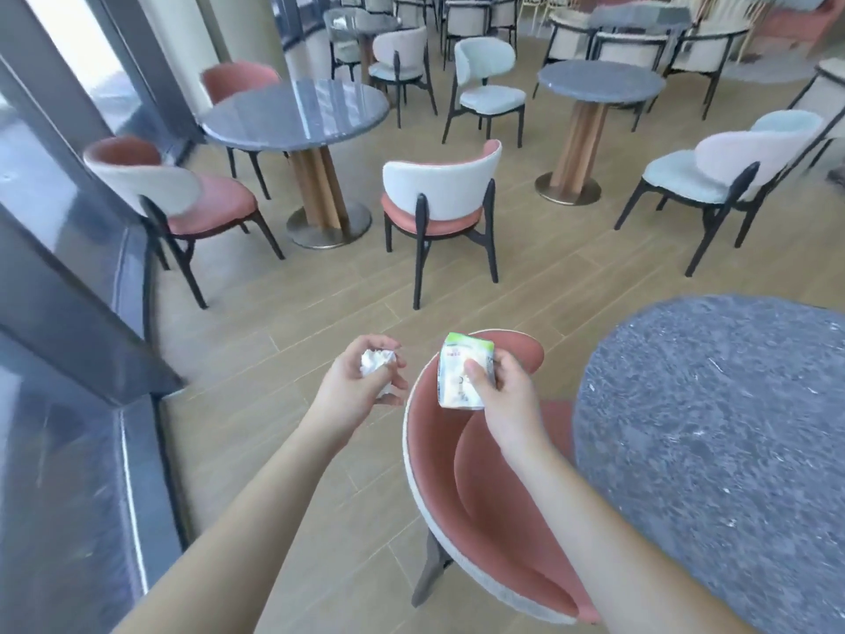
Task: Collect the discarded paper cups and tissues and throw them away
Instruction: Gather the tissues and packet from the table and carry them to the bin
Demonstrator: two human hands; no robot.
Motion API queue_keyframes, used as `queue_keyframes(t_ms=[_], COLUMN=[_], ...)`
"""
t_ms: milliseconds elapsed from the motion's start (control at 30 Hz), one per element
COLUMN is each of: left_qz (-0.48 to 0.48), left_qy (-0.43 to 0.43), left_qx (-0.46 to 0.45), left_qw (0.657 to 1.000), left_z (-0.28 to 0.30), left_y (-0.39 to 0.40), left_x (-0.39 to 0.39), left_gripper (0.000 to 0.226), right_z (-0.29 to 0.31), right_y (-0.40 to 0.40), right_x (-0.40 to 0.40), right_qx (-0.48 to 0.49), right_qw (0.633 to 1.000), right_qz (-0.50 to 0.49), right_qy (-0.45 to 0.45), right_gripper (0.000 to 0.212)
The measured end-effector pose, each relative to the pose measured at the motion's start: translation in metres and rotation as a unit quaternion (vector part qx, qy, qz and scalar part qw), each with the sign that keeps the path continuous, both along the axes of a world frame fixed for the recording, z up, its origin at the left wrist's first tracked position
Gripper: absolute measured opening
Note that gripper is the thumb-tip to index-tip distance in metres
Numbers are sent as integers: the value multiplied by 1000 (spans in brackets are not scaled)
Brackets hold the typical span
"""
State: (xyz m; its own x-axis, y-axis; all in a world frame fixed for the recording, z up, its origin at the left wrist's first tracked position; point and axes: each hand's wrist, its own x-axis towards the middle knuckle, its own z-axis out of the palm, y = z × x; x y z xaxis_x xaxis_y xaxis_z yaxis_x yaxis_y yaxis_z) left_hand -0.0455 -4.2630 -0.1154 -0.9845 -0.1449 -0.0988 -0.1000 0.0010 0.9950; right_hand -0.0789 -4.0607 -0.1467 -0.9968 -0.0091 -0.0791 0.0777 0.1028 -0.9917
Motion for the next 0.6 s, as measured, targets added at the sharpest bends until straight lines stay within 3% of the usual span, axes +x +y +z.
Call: queue_keyframes(t_ms=[333,500,600], left_qz=[101,94,81], left_qy=[9,13,19], left_qx=[-30,-29,-25], left_qw=[994,995,996], left_z=[0,-6,-3], left_y=[-101,-157,-196], left_x=[5,-21,-44], left_gripper=[25,16,15], right_z=[5,7,11], right_y=[-107,-160,-200], right_x=[-34,-58,-73], right_qx=[4,21,14], right_qw=[994,993,995], right_qz=[108,117,99], right_qy=[6,18,21], right_gripper=[15,22,14])
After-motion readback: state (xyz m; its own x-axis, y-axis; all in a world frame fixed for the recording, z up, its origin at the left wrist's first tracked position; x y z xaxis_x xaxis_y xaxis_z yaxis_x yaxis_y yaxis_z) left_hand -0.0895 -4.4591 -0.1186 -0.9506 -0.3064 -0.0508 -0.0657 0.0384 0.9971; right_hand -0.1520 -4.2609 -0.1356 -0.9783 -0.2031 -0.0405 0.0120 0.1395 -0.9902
